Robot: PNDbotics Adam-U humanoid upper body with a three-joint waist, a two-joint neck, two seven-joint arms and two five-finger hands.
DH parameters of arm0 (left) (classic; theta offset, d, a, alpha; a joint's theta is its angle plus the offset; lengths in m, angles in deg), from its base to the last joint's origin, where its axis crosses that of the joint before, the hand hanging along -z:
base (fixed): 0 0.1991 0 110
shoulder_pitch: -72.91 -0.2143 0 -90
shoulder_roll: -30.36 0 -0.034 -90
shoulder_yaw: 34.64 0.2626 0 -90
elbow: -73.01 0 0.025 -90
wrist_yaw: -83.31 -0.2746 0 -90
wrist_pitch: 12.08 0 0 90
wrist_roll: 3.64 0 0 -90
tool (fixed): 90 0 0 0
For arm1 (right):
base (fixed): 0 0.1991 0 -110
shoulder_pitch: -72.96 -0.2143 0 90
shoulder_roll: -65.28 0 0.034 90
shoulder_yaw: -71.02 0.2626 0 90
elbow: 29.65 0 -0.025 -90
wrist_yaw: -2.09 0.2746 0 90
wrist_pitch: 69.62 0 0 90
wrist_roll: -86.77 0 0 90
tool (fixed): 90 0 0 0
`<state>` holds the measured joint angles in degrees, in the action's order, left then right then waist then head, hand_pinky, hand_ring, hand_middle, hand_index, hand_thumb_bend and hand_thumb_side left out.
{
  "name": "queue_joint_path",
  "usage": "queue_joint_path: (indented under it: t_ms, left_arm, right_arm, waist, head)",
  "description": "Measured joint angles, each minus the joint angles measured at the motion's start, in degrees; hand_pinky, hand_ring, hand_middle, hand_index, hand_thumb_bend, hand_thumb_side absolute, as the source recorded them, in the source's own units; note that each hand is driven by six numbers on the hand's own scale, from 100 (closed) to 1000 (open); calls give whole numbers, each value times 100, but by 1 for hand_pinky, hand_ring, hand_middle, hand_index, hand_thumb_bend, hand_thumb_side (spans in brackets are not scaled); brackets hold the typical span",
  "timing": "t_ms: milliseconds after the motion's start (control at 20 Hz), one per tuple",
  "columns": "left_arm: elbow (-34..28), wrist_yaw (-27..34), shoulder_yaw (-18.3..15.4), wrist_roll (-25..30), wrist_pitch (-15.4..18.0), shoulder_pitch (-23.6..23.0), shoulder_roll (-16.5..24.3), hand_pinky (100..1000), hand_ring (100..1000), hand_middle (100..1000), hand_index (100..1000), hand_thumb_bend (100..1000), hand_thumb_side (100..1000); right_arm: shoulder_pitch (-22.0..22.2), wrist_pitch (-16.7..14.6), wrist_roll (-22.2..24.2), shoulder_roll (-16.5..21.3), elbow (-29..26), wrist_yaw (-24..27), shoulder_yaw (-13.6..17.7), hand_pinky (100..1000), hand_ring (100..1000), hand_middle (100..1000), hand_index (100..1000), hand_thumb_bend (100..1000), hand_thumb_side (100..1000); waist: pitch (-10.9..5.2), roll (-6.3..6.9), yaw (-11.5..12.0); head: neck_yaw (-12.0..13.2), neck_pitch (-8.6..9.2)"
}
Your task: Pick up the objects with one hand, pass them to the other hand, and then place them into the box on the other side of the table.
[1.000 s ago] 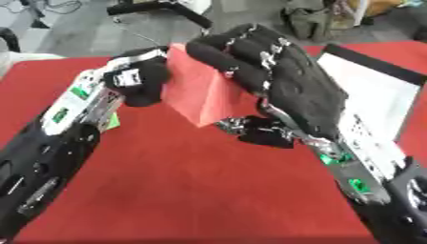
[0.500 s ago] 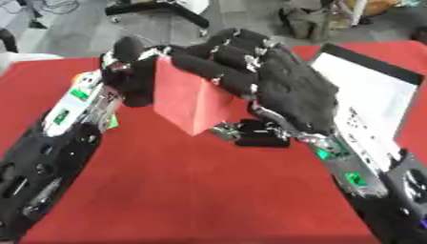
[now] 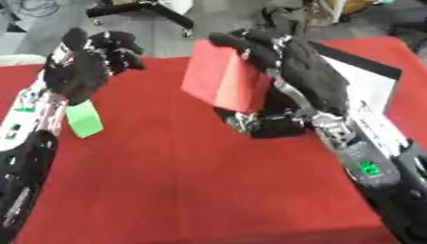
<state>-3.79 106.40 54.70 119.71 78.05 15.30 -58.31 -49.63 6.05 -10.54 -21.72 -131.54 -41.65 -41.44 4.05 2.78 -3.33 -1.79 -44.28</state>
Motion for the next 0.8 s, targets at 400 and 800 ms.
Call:
queue_joint_path:
  t_ms: [400, 800]
  left_arm:
    - [-428, -758, -843, -777, 308, -905, 36, 822, 633, 655, 794, 512, 670]
    - [-1053, -1379, -1146, -776, 577, -1184, 13, 819, 630, 650, 799, 482, 670]
  right_arm:
    - [-383, 1382, -697, 498, 3065, 1070, 1145, 647, 555, 458, 743, 100, 412]
    - [-1248, 1530, 193, 626, 5538, -323, 1542, 1000, 1000, 995, 1000, 415, 728]
  waist:
    - [26, 21, 141]
    - [34, 26, 290]
  head:
    - [-432, 0]
    - [-747, 0]
